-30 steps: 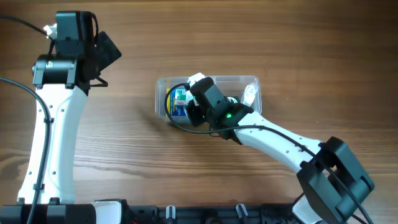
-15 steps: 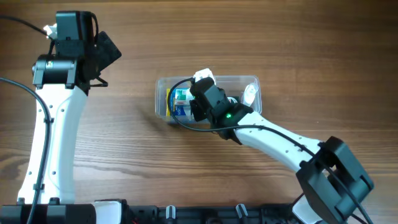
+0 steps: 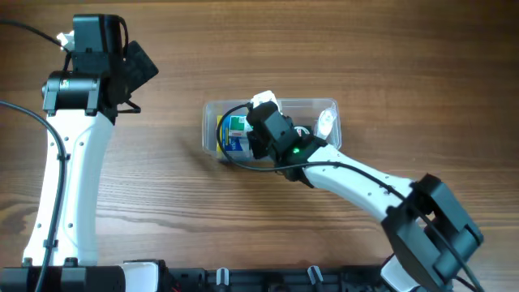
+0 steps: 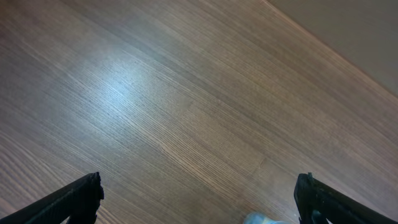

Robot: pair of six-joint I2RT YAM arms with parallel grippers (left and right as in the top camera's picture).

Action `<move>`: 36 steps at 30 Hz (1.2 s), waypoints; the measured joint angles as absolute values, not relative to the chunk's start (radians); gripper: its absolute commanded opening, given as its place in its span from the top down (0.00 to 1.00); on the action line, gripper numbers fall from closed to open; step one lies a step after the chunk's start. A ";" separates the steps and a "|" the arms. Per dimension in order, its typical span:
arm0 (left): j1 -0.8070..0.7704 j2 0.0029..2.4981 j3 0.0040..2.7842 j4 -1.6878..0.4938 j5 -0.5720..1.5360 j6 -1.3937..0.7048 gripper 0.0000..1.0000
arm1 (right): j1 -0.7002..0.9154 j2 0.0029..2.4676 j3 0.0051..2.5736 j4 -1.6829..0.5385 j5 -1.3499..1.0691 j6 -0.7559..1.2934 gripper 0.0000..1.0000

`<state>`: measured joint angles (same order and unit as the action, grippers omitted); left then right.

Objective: Pack container
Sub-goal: 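Lower the Panadol box into the container and open the right gripper, then withdraw the right gripper up and away from the container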

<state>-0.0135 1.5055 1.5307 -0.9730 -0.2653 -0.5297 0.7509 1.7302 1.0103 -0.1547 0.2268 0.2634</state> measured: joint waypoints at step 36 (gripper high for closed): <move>-0.014 1.505 1.531 -0.973 -0.265 -0.530 0.00 | 0.751 0.117 1.016 -0.903 0.172 0.291 0.80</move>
<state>-0.0135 1.5055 1.5307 -0.9730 -0.2653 -0.5297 0.7509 0.1165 1.0161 -0.9028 0.1719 0.2909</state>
